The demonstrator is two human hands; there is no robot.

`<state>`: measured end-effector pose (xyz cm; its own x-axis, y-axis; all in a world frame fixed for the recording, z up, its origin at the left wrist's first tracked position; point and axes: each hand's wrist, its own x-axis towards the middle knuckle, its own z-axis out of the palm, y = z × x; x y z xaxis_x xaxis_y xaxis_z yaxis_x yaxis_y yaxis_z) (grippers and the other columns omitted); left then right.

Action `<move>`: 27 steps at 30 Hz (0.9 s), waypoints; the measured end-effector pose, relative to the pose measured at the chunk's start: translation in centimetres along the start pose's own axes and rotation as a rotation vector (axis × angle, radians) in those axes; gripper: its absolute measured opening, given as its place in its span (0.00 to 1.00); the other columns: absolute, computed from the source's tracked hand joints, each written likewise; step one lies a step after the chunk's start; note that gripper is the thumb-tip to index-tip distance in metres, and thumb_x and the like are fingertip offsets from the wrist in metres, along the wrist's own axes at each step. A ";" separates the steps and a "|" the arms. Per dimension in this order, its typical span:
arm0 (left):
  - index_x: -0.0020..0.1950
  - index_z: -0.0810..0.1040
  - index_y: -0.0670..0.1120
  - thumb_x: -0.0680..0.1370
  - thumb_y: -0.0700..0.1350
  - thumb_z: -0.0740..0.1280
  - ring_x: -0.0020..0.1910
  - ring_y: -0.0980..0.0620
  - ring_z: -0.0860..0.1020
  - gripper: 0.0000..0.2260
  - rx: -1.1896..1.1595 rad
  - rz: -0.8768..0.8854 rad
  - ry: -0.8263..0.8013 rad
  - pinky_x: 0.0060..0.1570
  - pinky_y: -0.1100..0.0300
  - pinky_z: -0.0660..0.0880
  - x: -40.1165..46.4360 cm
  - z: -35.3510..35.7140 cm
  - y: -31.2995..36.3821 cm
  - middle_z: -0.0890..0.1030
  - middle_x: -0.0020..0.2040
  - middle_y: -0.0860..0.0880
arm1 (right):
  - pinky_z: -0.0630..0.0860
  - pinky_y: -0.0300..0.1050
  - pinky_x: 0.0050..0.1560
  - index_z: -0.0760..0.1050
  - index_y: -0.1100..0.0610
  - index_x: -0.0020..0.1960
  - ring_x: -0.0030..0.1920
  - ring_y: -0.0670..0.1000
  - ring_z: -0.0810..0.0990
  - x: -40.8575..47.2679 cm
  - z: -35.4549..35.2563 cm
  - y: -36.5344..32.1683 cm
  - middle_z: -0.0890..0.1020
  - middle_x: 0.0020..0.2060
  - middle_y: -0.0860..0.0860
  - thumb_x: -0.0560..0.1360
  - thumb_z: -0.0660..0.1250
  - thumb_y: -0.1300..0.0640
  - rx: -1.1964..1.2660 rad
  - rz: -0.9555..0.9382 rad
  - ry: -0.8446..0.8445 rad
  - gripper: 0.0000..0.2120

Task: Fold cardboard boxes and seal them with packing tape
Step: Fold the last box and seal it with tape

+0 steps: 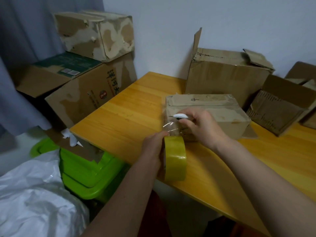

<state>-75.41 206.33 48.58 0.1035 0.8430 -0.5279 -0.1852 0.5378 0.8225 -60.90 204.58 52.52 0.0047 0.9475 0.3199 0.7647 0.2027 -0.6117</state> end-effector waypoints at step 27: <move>0.38 0.79 0.43 0.74 0.41 0.70 0.33 0.50 0.75 0.05 0.171 0.112 -0.193 0.38 0.57 0.72 0.1 -0.7 0.0 0.77 0.33 0.46 | 0.74 0.54 0.48 0.72 0.54 0.45 0.47 0.57 0.77 -5.6 -1.8 6.5 0.78 0.43 0.52 0.73 0.70 0.60 -0.097 0.522 -0.285 0.06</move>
<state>-76.07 206.40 48.42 0.2784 0.8755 -0.3949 -0.0402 0.4214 0.9060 -54.79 200.16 48.06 0.2326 0.9475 -0.2192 0.7633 -0.3176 -0.5626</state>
